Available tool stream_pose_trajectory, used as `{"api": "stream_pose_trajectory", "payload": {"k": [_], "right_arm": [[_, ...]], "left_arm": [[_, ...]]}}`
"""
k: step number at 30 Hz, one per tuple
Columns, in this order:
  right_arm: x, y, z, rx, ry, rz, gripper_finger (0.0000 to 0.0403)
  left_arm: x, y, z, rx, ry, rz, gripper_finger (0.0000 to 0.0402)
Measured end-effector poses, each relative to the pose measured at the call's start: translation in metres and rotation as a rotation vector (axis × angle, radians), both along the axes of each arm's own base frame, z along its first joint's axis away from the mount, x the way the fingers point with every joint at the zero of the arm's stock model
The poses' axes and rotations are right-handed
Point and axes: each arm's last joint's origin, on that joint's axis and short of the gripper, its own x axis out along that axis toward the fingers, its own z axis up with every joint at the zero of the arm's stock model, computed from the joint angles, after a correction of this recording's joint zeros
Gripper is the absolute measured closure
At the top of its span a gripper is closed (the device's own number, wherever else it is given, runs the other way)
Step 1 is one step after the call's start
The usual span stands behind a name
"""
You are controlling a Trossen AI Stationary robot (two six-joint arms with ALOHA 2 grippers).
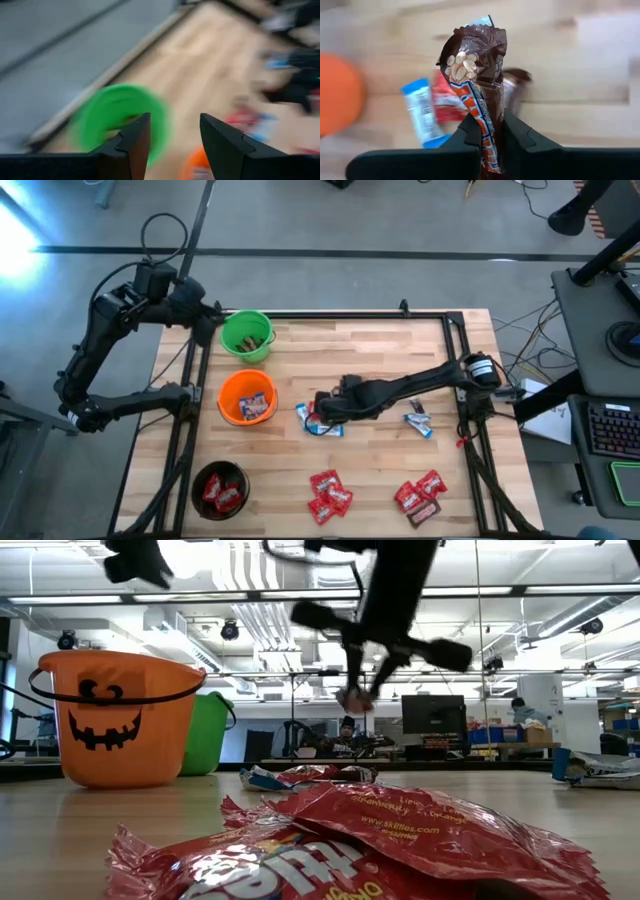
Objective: Organize candy in baskets
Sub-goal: Put the brown chocolate into the green bucket
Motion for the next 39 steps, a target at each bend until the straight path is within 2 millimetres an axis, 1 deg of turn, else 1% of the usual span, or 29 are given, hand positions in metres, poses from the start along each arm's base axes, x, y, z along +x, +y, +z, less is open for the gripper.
{"api": "stream_pose_trajectory", "payload": {"k": [2,4,6,10,14,19,23,28,33,39], "right_arm": [[0.003,0.0,0.016,-0.055,-0.022,0.085,0.0378],[0.005,0.0,0.037,-0.105,-0.064,0.157,0.0378],[0.008,0.0,0.057,-0.147,-0.109,0.214,0.0378],[0.016,0.002,0.087,-0.246,-0.161,0.325,0.0378],[0.021,0.001,0.118,-0.36,-0.225,0.366,0.0378],[0.024,-0.002,0.15,-0.449,-0.285,0.424,0.0378],[0.026,-0.005,0.159,-0.483,-0.321,0.434,0.0378],[0.026,-0.011,0.161,-0.482,-0.324,0.421,0.0378],[0.027,-0.022,0.161,-0.483,-0.32,0.392,0.0378],[0.031,-0.035,0.169,-0.523,-0.36,0.381,0.0378]], "left_arm": [[0.003,-0.004,0.001,-0.077,-0.09,-0.105,0.0249],[0.004,-0.006,0.003,-0.133,-0.155,-0.158,0.0249],[0.004,-0.007,0.005,-0.169,-0.191,-0.142,0.0249],[0.002,-0.01,0.009,-0.197,-0.242,-0.094,0.0249],[0.001,-0.013,0.012,-0.239,-0.294,-0.056,0.0249],[0.011,-0.016,0.008,-0.287,-0.389,-0.069,0.0249],[0.028,-0.017,-0.004,-0.337,-0.461,-0.123,0.0249],[0.044,-0.02,-0.01,-0.34,-0.573,-0.182,0.0249],[0.06,-0.02,-0.016,-0.351,-0.646,-0.235,0.0249],[0.082,-0.016,-0.034,-0.406,-0.648,-0.258,0.0249]]}}
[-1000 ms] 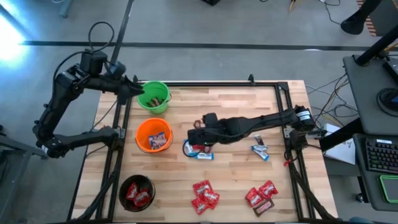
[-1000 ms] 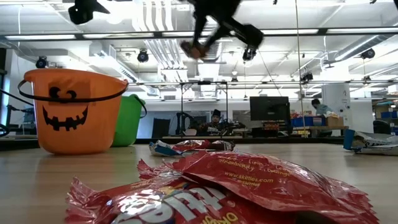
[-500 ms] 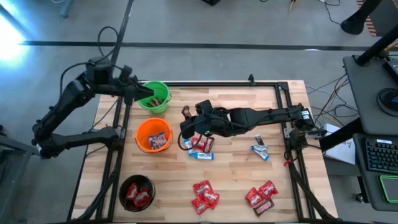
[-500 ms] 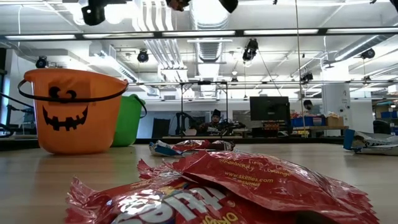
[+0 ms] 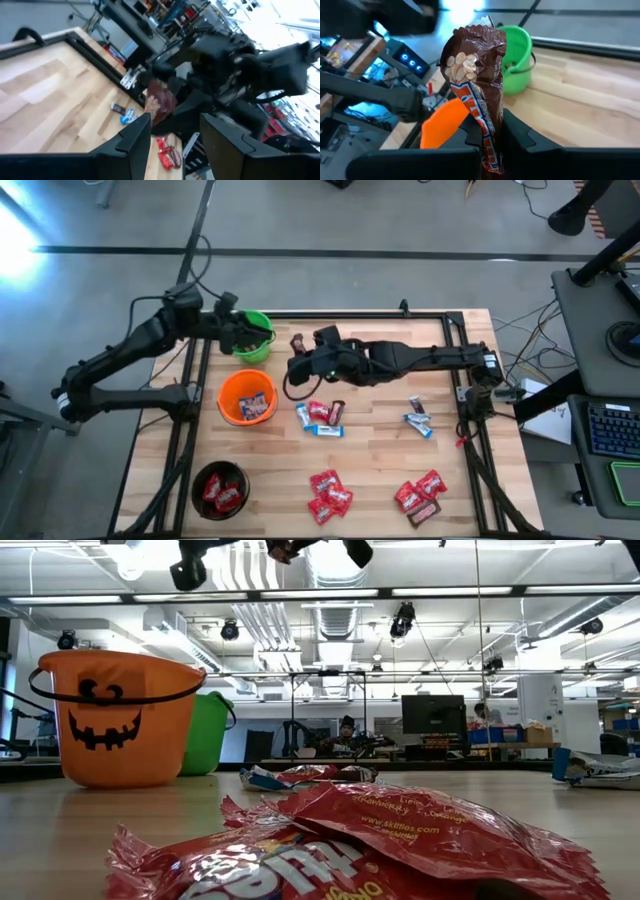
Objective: Organize candy in baskets
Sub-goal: Put the brown chocolate into the green bucket
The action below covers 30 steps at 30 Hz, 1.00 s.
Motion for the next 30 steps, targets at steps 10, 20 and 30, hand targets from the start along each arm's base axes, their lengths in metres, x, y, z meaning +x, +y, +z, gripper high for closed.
{"api": "stream_pose_trajectory", "payload": {"k": [10,20,30], "right_arm": [[0.001,-0.016,0.006,-0.013,-0.026,-0.028,0.0378],[0.002,-0.023,0.008,-0.028,-0.039,-0.028,0.0378],[0.002,-0.025,0.008,-0.038,-0.036,-0.025,0.0378]], "left_arm": [[0.028,0.008,-0.007,-0.008,-0.044,-0.032,0.0249],[0.043,0.015,-0.013,-0.008,-0.056,-0.038,0.0249],[0.053,0.019,-0.015,-0.015,-0.075,-0.041,0.0249]]}}
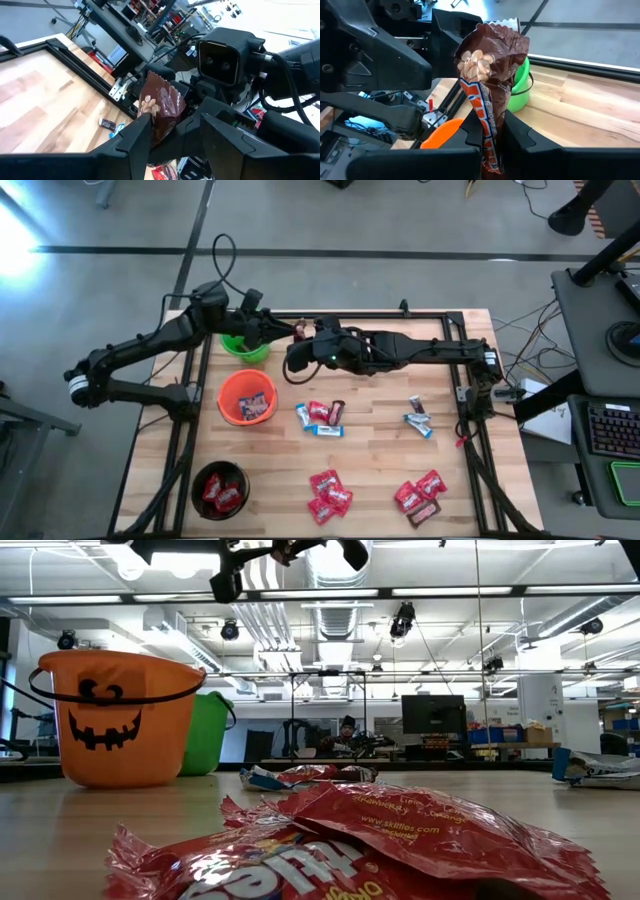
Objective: Organize candy in baskets
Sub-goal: Put the brown chocolate into the green bucket
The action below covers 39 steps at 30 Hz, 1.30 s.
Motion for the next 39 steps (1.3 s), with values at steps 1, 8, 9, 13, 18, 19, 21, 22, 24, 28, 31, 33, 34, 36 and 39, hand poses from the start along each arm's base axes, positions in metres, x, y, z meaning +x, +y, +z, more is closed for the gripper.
{"api": "stream_pose_trajectory", "payload": {"k": [1,8,9,13,18,19,21,22,24,28,31,33,34,36,39], "right_arm": [[0.0,0.0,0.0,-0.001,-0.001,0.001,0.0378],[0.0,0.0,0.001,-0.013,0.006,0.012,0.0378],[0.0,0.0,0.001,-0.013,0.006,0.013,0.0378],[-0.002,0.001,0.003,-0.001,0.0,0.034,0.0378],[-0.003,0.001,0.006,0.0,-0.006,0.036,0.0378],[-0.003,0.001,0.007,0.001,-0.01,0.038,0.0378],[-0.003,0.001,0.009,-0.004,-0.012,0.041,0.0378],[-0.003,0.0,0.01,-0.006,-0.013,0.04,0.0378],[-0.003,0.0,0.012,-0.007,-0.019,0.041,0.0378],[-0.003,-0.001,0.012,-0.012,-0.023,0.042,0.0378],[-0.003,-0.001,0.013,-0.012,-0.028,0.041,0.0378],[-0.003,-0.002,0.013,-0.012,-0.031,0.039,0.0378],[-0.003,-0.002,0.013,-0.013,-0.031,0.038,0.0378],[-0.003,-0.003,0.013,-0.013,-0.034,0.036,0.0378],[-0.002,-0.003,0.014,-0.014,-0.043,0.034,0.0378]], "left_arm": [[0.0,0.0,0.0,0.001,-0.002,-0.001,0.0249],[0.001,0.0,0.0,0.003,-0.003,-0.005,0.0249],[0.001,0.0,0.0,0.004,-0.002,-0.006,0.0249],[0.0,-0.001,0.0,0.025,-0.006,-0.011,0.0249],[0.0,-0.001,0.0,0.045,-0.006,-0.012,0.0249],[0.0,-0.001,0.001,0.05,-0.008,-0.013,0.0249],[0.0,-0.001,0.001,0.055,-0.011,-0.012,0.0249],[0.0,-0.001,0.001,0.057,-0.01,-0.012,0.0249],[0.0,-0.001,0.001,0.064,-0.011,-0.011,0.0249],[0.0,0.0,0.001,0.064,-0.011,-0.007,0.0249],[0.0,0.0,0.001,0.064,-0.011,-0.007,0.0249],[0.0,0.0,0.001,0.064,-0.013,-0.006,0.0249],[0.0,0.0,0.001,0.064,-0.015,-0.005,0.0249],[0.0,0.0,0.002,0.066,-0.022,-0.003,0.0249],[0.0,0.0,0.002,0.068,-0.026,-0.003,0.0249]]}}
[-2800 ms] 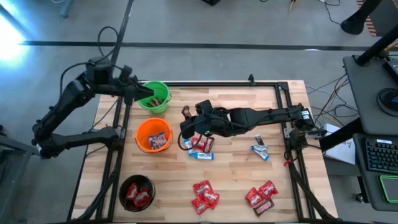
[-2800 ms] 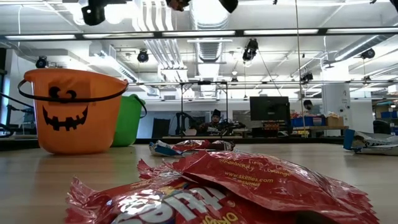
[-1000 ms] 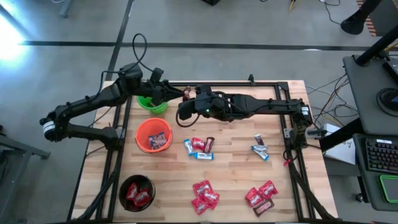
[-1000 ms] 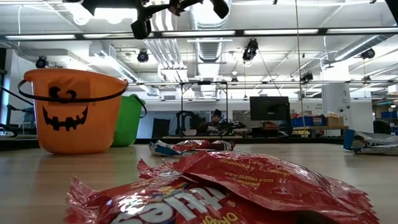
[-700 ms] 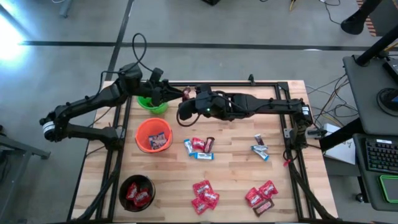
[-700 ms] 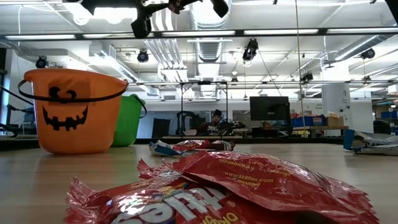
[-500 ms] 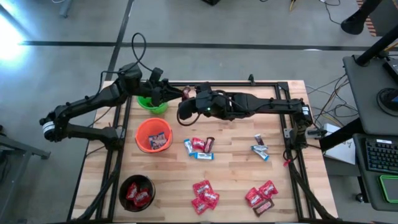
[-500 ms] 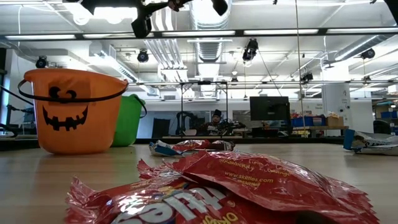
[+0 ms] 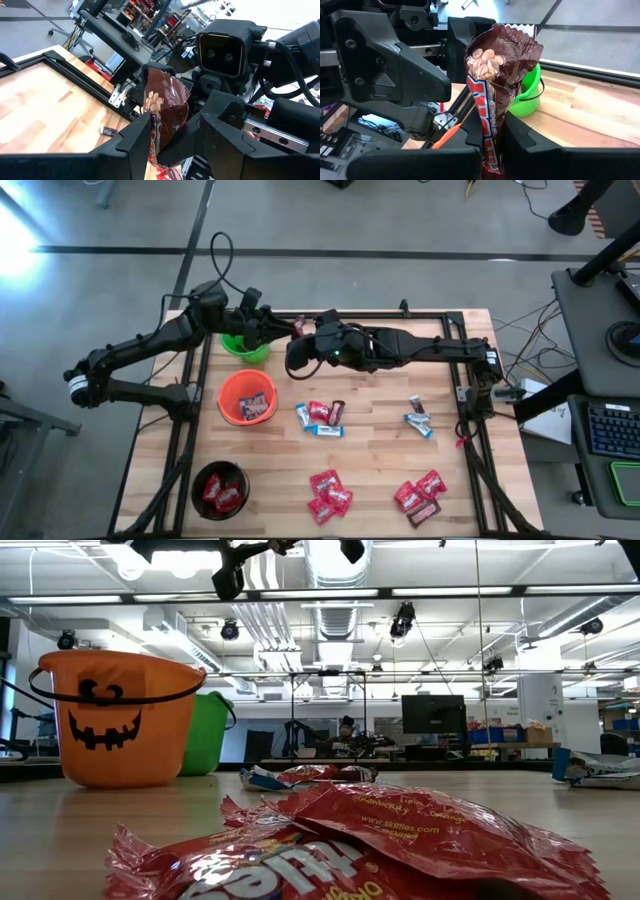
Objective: Organize candy in baskets
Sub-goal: Put the brown chocolate into the green bucket
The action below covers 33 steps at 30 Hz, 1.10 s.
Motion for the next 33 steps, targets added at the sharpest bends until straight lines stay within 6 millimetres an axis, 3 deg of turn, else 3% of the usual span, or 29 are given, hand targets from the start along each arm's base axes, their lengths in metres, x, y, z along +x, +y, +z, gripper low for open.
{"api": "stream_pose_trajectory", "payload": {"k": [4,15,27,33], "right_arm": [[0.001,0.0,0.002,-0.001,-0.018,0.0,0.0378],[0.0,0.0,0.0,0.005,-0.007,0.011,0.0378],[-0.002,0.0,0.002,-0.007,0.008,0.016,0.0378],[-0.001,0.0,0.0,-0.03,0.036,0.033,0.0378]], "left_arm": [[0.0,0.0,0.0,0.001,-0.002,0.0,0.0256],[0.015,0.007,-0.009,-0.027,0.031,-0.03,0.0326],[0.021,0.009,0.004,0.001,0.011,-0.076,0.0391],[0.021,0.009,0.002,-0.01,0.032,-0.08,0.0399]]}}
